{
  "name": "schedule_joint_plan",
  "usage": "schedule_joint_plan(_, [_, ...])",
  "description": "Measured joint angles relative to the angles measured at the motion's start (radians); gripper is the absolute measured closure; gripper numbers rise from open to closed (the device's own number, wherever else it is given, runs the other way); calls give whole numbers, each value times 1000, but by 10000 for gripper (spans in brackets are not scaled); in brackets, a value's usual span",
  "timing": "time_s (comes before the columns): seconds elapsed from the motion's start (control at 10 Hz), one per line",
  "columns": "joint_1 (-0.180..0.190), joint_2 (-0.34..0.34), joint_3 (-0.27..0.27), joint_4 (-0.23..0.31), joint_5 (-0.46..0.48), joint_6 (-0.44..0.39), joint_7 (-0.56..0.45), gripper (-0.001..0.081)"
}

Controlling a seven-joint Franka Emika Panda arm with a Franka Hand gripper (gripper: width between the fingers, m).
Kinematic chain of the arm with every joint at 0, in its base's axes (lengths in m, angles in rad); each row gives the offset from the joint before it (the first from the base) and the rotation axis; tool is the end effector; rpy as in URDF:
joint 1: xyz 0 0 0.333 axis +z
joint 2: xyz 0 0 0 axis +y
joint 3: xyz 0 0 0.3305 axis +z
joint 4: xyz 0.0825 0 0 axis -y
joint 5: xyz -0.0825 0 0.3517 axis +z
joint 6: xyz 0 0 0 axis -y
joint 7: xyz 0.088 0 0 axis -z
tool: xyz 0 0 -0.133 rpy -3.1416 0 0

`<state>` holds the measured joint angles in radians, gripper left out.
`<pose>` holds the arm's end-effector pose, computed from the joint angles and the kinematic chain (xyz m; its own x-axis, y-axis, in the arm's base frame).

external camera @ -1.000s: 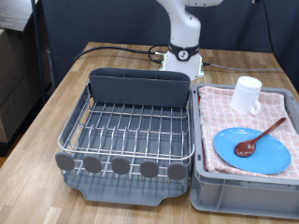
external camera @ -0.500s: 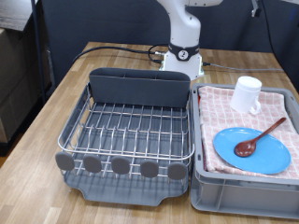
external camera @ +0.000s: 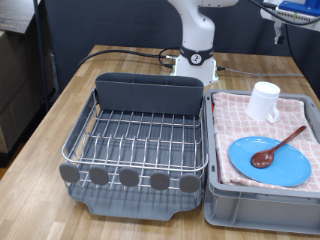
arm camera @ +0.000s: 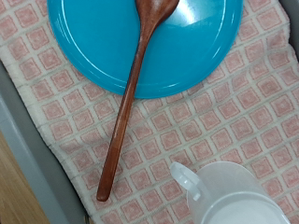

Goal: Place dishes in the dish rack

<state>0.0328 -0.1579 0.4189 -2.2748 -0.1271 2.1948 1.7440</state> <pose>0.4266 0.2034 0.4288 0.3295 -0.9308 0.1585 -0.9347 -0.3452 -0.0841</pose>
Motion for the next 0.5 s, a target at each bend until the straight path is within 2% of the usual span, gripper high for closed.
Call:
schedule_joint_plan(0.2, [0,58,4,-11,-44,61,40,3])
schedule_joint_plan(0.5, [0,142,-2,-42,-111,209,112,3])
